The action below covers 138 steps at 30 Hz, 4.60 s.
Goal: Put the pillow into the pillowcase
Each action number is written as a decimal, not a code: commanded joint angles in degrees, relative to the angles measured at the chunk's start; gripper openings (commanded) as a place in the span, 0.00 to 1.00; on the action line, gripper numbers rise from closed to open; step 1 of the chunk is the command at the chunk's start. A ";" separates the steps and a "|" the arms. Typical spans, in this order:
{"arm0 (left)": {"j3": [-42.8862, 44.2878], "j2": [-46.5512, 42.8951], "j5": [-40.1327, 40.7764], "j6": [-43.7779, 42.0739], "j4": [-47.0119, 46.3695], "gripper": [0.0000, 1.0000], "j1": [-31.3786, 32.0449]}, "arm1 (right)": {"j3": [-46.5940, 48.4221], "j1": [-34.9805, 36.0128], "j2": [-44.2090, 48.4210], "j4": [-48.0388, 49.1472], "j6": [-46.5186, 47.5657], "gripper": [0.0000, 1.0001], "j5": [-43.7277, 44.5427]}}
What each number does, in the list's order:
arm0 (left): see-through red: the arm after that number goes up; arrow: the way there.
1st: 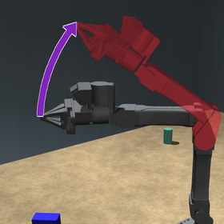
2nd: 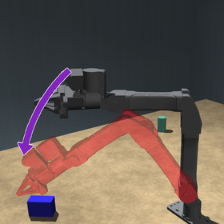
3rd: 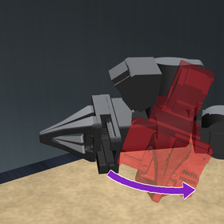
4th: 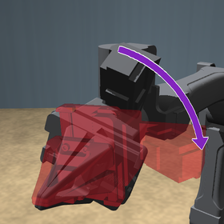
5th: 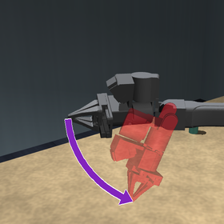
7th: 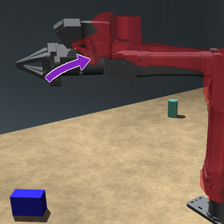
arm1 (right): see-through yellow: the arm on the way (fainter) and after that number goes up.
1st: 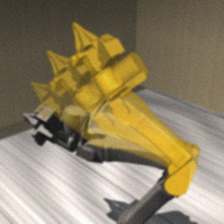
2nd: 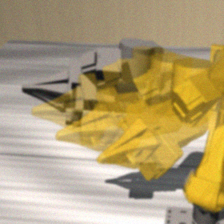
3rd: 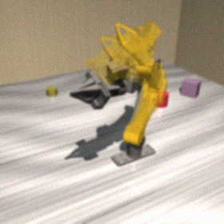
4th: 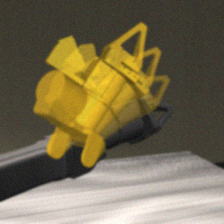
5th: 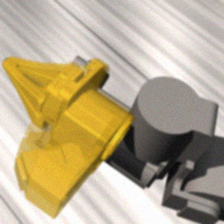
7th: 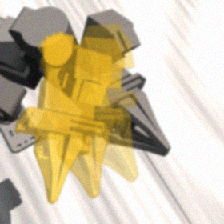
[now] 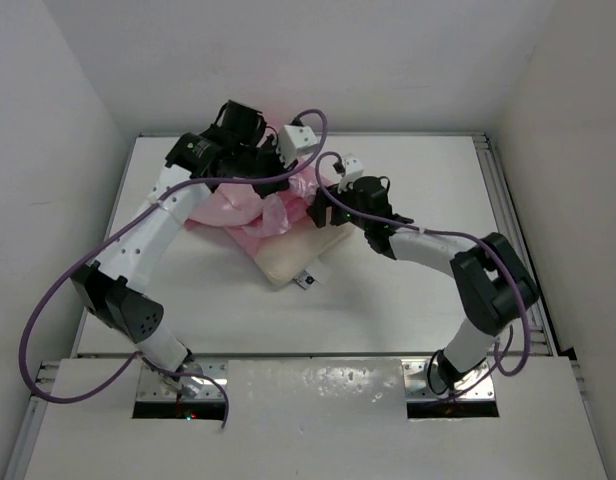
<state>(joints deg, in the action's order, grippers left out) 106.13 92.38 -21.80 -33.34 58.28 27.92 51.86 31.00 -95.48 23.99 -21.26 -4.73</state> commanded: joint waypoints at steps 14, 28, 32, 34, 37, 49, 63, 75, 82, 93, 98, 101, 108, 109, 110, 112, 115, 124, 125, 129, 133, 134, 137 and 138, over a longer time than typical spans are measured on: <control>-28.87 0.60 12.66 3.11 -12.66 1.00 10.22 | -1.58 -2.96 6.88 -1.65 -13.10 0.00 13.07; -46.08 1.14 20.65 -1.55 -28.55 1.00 23.84 | -12.36 -24.04 16.64 -16.97 -34.90 0.88 3.36; -53.55 0.61 31.01 -2.78 -34.72 1.00 27.00 | -15.91 -25.99 17.26 -7.84 -33.16 0.83 -4.30; -54.97 0.70 37.86 -2.87 -36.83 0.99 27.71 | -13.29 -25.38 14.98 -8.25 -30.53 0.83 -5.63; -56.72 -1.66 44.20 -4.18 -37.98 0.96 28.68 | -8.81 -25.03 9.80 -8.96 -30.42 0.85 -10.11; -59.38 -3.68 47.56 -5.95 -36.58 0.00 30.09 | -0.44 -17.21 -10.24 3.60 -31.66 0.79 -23.99; -60.23 -27.04 18.74 -2.52 -11.44 0.63 15.35 | -5.80 -15.71 -3.94 -1.65 -23.68 0.00 -19.35; -67.02 -43.25 22.17 28.25 -41.22 0.65 1.80 | -7.82 -11.84 4.78 -2.99 -23.56 0.00 -16.71; -69.56 -37.54 19.42 51.18 -40.28 0.58 0.47 | -8.44 -12.10 4.87 -0.09 -24.71 0.00 -14.96; -79.14 -34.91 11.34 54.52 -37.63 0.71 1.08 | -2.73 -13.16 1.62 0.88 -24.01 0.00 -17.41; -79.49 -25.33 14.07 54.09 -40.77 0.78 0.22 | -5.09 -13.16 2.75 4.75 -26.72 0.00 -17.86; -82.22 -26.37 12.50 53.65 -49.91 0.74 -0.94 | -5.54 -12.81 3.63 4.67 -26.82 0.00 -16.89; -84.15 -25.85 11.43 57.16 -60.19 0.70 3.10 | -5.45 -11.76 3.81 3.87 -25.94 0.00 -15.40; -84.33 -25.32 11.43 57.60 -61.00 0.69 3.36 | -5.45 -11.76 3.46 3.96 -26.12 0.00 -15.39; -84.42 -25.06 11.52 57.86 -62.83 0.65 3.37 | -5.45 -11.84 3.37 4.14 -26.03 0.00 -15.31; -84.77 -24.18 12.31 59.17 -64.16 0.57 3.89 | -5.45 -11.76 3.20 4.40 -26.12 0.00 -15.31; -85.30 -23.47 15.12 60.59 -64.61 0.26 3.29 | -5.89 -11.76 3.20 4.49 -26.12 0.00 -15.22; -68.02 -28.30 0.48 38.58 -45.57 0.00 -7.25 | -4.05 -15.09 7.50 0.02 -24.28 0.00 -15.31; -60.85 -30.48 -6.69 29.04 -39.79 0.00 -10.31 | -1.87 -16.23 8.81 -0.95 -23.58 0.00 -15.83; -42.88 -32.70 -15.27 18.95 -30.70 0.00 -17.62 | 6.40 -18.78 11.54 -5.61 -22.08 0.00 -18.29; -28.10 -31.21 -17.31 16.11 -23.66 0.00 -23.69 | 13.87 -21.16 13.65 -6.50 -22.95 0.00 -18.82; -24.60 -30.95 -16.96 17.86 -24.26 0.00 -25.88 | 17.45 -21.86 13.83 -6.50 -23.04 0.00 -18.65; -20.54 -31.21 -14.94 23.48 -31.63 0.00 -27.92 | 26.84 -23.09 13.31 -8.42 -23.48 0.00 -18.65; -19.39 -31.21 -14.67 26.54 -33.83 0.00 -30.97 | 29.77 -23.35 12.09 -10.52 -23.48 0.00 -19.60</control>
<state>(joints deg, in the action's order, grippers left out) 83.09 61.58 -34.76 -10.28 29.34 0.60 72.34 8.99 -85.12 11.57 -45.06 -23.18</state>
